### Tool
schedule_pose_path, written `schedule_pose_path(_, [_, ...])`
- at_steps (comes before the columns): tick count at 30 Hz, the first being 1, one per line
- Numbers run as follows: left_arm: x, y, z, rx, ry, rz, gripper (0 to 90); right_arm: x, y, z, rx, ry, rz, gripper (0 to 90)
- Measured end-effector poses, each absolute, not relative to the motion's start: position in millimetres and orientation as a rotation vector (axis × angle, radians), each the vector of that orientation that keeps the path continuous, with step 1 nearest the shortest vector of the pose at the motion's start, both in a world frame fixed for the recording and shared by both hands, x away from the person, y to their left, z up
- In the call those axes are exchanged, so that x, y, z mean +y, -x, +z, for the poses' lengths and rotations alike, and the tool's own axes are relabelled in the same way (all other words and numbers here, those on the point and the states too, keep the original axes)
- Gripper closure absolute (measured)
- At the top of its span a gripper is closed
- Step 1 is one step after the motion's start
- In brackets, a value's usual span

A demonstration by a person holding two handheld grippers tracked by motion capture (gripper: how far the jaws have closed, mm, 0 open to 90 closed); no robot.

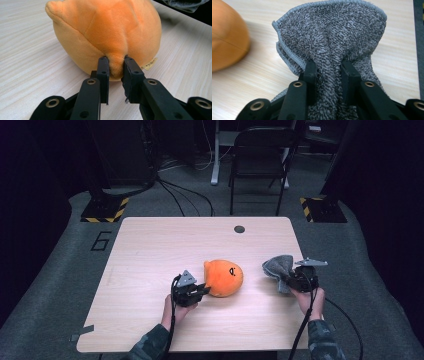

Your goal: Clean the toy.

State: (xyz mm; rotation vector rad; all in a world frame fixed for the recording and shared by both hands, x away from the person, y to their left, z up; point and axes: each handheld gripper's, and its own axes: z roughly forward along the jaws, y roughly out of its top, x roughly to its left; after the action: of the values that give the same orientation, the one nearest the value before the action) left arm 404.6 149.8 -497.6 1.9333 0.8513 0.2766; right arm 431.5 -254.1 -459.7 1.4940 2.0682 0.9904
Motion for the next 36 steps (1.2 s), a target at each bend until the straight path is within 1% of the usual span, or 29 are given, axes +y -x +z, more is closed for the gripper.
schedule_pose_path(11, [151, -405, -498, 0.855, -1.927, 0.273, 76.3, -219, -422, -428, 2.110, -1.332, 1.095, 69.8])
schedule_pose_path(22, [151, -404, -499, 0.853, -1.913, 0.278, 77.5, -161, -413, -400, 2.193, -1.152, 1.159, 70.0])
schedule_pose_path(28, [150, -403, -499, 0.848, -1.900, 0.284, 77.5, -122, -415, -397, 2.242, -1.062, 1.167, 69.2])
schedule_pose_path(36, [150, -403, -499, 0.836, -1.897, 0.300, 77.4, -76, -419, -408, 2.312, -0.949, 1.077, 69.0])
